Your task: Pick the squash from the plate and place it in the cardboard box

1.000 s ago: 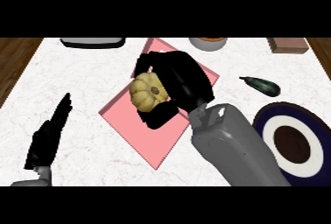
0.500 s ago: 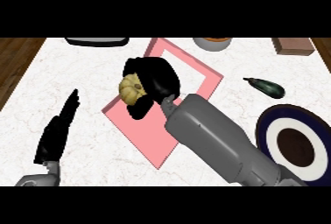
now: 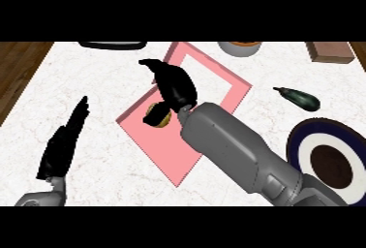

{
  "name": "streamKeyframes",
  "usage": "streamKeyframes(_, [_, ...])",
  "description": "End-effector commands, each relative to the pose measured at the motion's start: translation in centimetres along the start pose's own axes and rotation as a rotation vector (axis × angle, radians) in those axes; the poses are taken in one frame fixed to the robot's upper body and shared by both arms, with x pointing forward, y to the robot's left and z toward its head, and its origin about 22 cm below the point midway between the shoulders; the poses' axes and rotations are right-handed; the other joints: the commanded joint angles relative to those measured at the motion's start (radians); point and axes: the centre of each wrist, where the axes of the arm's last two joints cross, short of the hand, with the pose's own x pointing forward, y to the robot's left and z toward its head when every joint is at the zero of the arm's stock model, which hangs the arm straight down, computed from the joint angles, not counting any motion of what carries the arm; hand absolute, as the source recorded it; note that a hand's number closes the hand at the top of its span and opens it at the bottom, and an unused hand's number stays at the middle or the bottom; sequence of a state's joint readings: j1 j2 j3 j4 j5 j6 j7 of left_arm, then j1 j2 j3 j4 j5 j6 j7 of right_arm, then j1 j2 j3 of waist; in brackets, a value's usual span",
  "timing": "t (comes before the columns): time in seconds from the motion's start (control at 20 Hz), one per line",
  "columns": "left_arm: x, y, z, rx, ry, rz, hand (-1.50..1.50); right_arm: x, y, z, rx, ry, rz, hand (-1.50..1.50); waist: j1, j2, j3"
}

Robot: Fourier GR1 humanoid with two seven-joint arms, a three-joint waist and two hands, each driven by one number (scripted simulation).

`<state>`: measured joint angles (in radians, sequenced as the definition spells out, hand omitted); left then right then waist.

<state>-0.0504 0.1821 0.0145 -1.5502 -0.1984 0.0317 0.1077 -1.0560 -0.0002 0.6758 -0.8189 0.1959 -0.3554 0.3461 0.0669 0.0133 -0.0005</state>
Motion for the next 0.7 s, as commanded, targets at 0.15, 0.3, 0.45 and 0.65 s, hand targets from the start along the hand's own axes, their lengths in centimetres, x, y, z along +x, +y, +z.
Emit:
streamKeyframes(0.15, [-0.8, 0.4, -0.6, 0.013, 0.02, -0.002, 0.0, -0.5, -1.6, -0.5, -0.27, -0.003, -0.297, -1.5, -0.009, 0.002, 0.001])
streamKeyframes(0.3, [-0.5, 0.6, 0.1, 0.007, 0.018, -0.004, 0.0, -2.1, -2.6, -0.7, -0.308, -0.02, -0.431, -1.5, -0.02, 0.0, 0.002])
streamKeyframes(0.45, [-1.4, 2.0, 1.2, 0.033, 0.025, -0.006, 0.0, -2.9, -4.5, -1.1, -0.33, -0.026, -0.568, -1.5, -0.039, -0.007, 0.001])
streamKeyframes(0.65, [-1.3, 1.6, 1.0, 0.05, 0.022, -0.018, 0.0, -6.9, -8.2, -1.2, -0.455, 0.008, -0.607, -1.5, -0.049, -0.007, 0.001])
